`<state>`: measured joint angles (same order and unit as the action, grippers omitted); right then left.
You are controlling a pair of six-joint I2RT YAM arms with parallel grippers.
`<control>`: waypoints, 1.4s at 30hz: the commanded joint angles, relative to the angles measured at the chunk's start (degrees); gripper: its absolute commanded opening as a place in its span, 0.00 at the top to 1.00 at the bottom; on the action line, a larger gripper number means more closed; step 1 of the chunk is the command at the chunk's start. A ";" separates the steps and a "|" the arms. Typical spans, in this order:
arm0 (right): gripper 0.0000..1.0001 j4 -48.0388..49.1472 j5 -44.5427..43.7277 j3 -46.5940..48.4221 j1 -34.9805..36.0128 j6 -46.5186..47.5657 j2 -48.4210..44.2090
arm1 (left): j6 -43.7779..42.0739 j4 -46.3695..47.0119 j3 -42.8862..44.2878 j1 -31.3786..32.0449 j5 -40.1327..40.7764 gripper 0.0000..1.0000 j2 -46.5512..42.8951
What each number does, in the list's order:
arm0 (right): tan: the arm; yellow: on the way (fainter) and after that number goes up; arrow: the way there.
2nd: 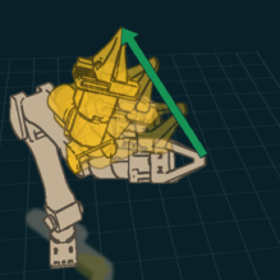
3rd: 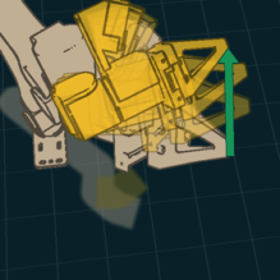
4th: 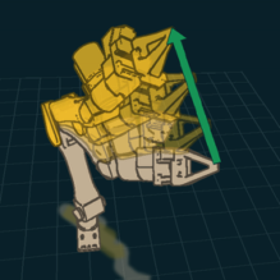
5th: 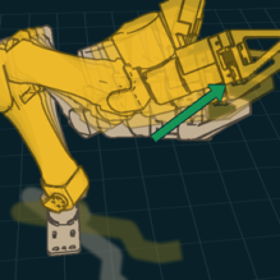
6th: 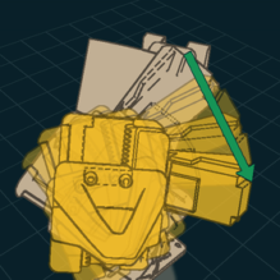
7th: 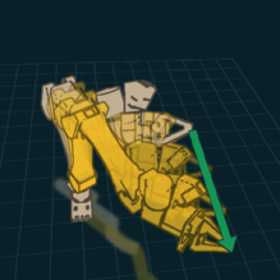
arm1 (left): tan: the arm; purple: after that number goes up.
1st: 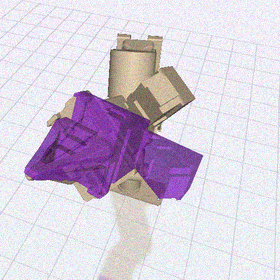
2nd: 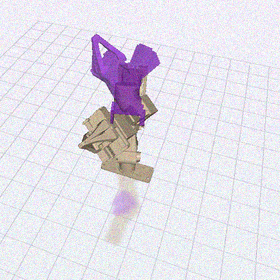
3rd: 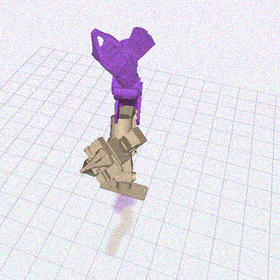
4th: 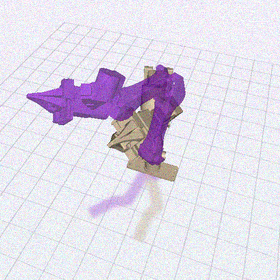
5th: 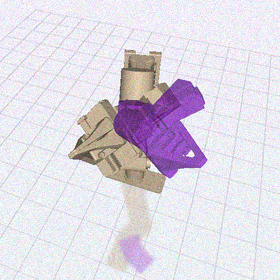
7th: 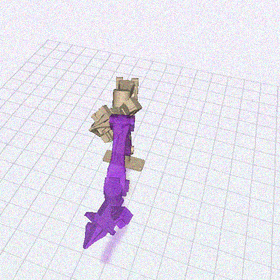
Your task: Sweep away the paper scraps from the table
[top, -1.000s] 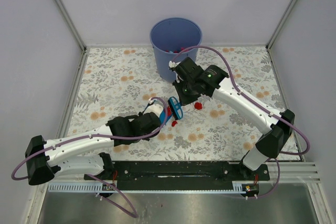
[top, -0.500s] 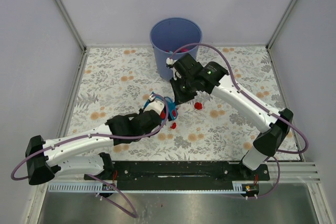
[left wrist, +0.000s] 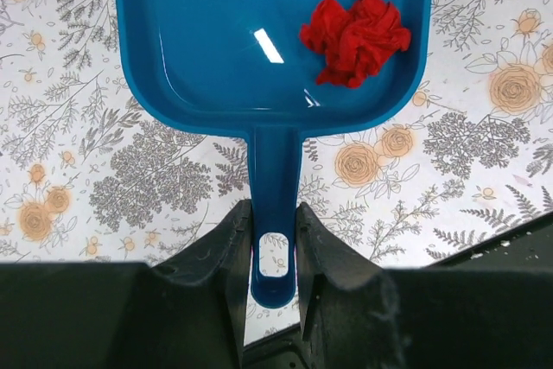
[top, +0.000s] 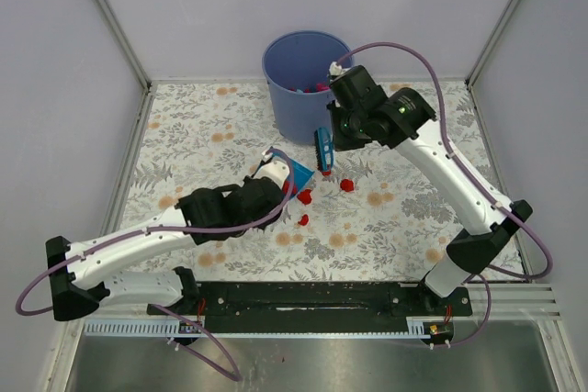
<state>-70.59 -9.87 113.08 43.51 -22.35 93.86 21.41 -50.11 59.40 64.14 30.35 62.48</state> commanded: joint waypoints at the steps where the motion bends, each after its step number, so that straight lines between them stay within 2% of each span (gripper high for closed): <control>1: 1.00 -2.36 -6.12 3.99 -2.54 -4.19 -4.48 | 0.65 -5.08 8.61 0.20 -0.46 1.00 2.38; 7: 1.00 -2.19 -8.68 0.22 -4.22 -7.00 -8.69 | 0.48 -11.59 20.13 -0.33 -0.55 1.00 9.49; 17: 1.00 -0.87 -7.97 -7.87 -4.39 -14.21 -15.81 | -1.55 -17.74 41.04 -2.70 -7.05 1.00 20.66; 25: 1.00 1.68 -5.60 -16.56 -4.31 -19.31 -22.67 | -1.63 -19.94 50.89 -5.86 -11.36 1.00 28.04; 30: 1.00 1.68 -5.16 -20.52 -4.31 -22.03 -26.53 | -2.51 -23.19 61.52 -8.15 -12.16 1.00 34.45; 38: 1.00 2.12 -4.64 -26.06 -4.31 -26.34 -32.42 | -0.49 -23.20 74.97 -11.84 -15.84 1.00 41.67; 42: 1.00 2.12 -3.76 -28.78 -4.39 -27.83 -34.88 | 0.12 -21.97 78.23 -13.60 -18.83 1.00 43.78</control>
<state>-70.13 -14.33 86.06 39.35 -47.05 61.25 20.53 -73.60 133.05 51.96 15.31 105.12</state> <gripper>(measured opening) 0.171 0.270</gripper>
